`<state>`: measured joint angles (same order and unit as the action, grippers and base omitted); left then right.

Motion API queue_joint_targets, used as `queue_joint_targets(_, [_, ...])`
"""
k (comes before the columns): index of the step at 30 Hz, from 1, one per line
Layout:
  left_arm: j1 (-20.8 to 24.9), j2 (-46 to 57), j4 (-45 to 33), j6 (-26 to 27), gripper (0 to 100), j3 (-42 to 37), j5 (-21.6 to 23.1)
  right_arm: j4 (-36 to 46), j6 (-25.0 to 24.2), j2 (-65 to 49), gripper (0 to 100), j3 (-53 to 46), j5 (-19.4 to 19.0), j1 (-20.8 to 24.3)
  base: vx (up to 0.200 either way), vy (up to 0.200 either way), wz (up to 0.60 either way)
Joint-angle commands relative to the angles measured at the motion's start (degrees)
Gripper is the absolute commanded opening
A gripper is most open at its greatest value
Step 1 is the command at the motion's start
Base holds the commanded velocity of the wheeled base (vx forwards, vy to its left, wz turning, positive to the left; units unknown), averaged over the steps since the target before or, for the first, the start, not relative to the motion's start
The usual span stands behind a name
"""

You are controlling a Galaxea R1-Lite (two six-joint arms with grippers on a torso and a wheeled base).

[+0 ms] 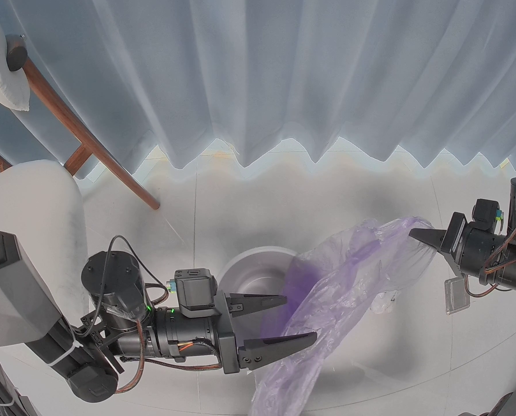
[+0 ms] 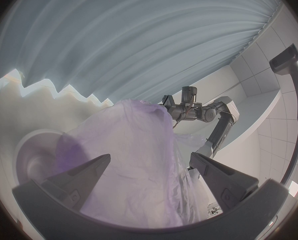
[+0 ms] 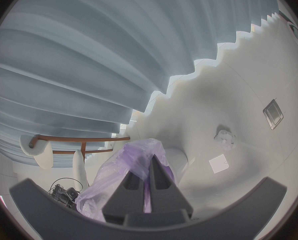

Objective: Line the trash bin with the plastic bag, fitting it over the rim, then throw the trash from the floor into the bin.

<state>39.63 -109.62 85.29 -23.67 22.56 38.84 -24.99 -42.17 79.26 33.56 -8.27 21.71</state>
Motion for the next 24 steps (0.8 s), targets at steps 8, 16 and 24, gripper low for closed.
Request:
queue_joint_targets(8, [-0.26,-4.73,0.58,0.03,100,0.81,0.01,-0.15,-0.02,-0.25,0,-0.16,-0.26,-0.44,0.000,0.000,0.00])
queue_joint_targets(16, [3.08,-4.29,1.29,0.03,100,-0.94,0.10,-0.15,-0.02,0.28,0,-0.34,-0.26,-0.18,0.000,0.000,0.00])
queue_joint_targets(24, [6.25,-3.67,3.48,0.21,100,-3.14,0.10,-0.15,-0.02,0.28,0,-0.16,-0.26,-0.18,0.000,0.000,0.00])
